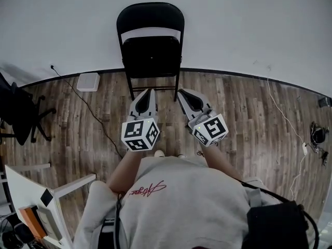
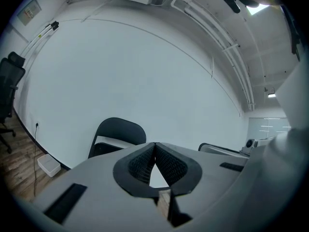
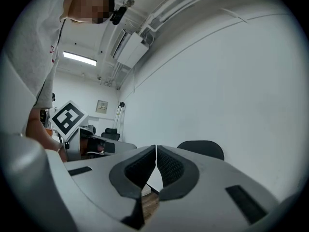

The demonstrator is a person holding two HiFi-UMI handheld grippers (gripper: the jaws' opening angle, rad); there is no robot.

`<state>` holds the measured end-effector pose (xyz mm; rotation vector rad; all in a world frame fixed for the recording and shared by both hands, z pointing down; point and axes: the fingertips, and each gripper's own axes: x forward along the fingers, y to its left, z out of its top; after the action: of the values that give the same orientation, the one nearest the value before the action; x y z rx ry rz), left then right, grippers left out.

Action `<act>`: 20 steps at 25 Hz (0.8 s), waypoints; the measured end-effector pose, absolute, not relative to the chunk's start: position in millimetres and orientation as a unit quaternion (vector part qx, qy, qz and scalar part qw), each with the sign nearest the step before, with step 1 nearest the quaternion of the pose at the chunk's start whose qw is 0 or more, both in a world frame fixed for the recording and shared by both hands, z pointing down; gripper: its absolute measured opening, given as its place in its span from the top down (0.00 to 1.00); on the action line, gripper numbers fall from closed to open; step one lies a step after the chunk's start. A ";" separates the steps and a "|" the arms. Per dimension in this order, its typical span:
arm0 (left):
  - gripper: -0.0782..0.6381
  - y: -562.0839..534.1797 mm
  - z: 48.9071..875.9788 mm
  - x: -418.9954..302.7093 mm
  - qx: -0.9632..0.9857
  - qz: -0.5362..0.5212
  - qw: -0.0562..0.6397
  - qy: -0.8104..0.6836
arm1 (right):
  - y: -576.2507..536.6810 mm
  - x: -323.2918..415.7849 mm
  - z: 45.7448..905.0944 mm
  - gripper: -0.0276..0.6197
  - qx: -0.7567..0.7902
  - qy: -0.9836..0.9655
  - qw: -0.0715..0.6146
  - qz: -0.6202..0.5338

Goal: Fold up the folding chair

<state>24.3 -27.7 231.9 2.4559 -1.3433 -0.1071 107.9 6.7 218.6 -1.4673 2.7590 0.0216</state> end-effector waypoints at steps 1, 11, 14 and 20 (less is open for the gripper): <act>0.87 -22.4 230.5 27.8 0.866 -0.039 0.169 -0.470 | 12.4 109.4 215.4 0.92 -0.469 0.883 0.007 0.012; 0.87 -6.0 228.1 51.3 0.870 -0.030 0.158 -0.465 | 30.5 124.8 211.3 0.93 -0.459 0.888 0.007 0.020; 0.87 -5.7 226.4 47.3 0.870 -0.033 0.162 -0.465 | 32.0 123.8 211.8 0.93 -0.459 0.888 0.013 0.018; 0.87 -2.4 235.0 41.6 0.869 -0.028 0.178 -0.461 | 34.8 118.3 210.3 0.93 -0.456 0.890 0.009 0.021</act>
<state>41.6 -2.4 235.0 2.4594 -1.3034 -0.0781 118.3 34.8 210.3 -1.4234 2.7794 0.0643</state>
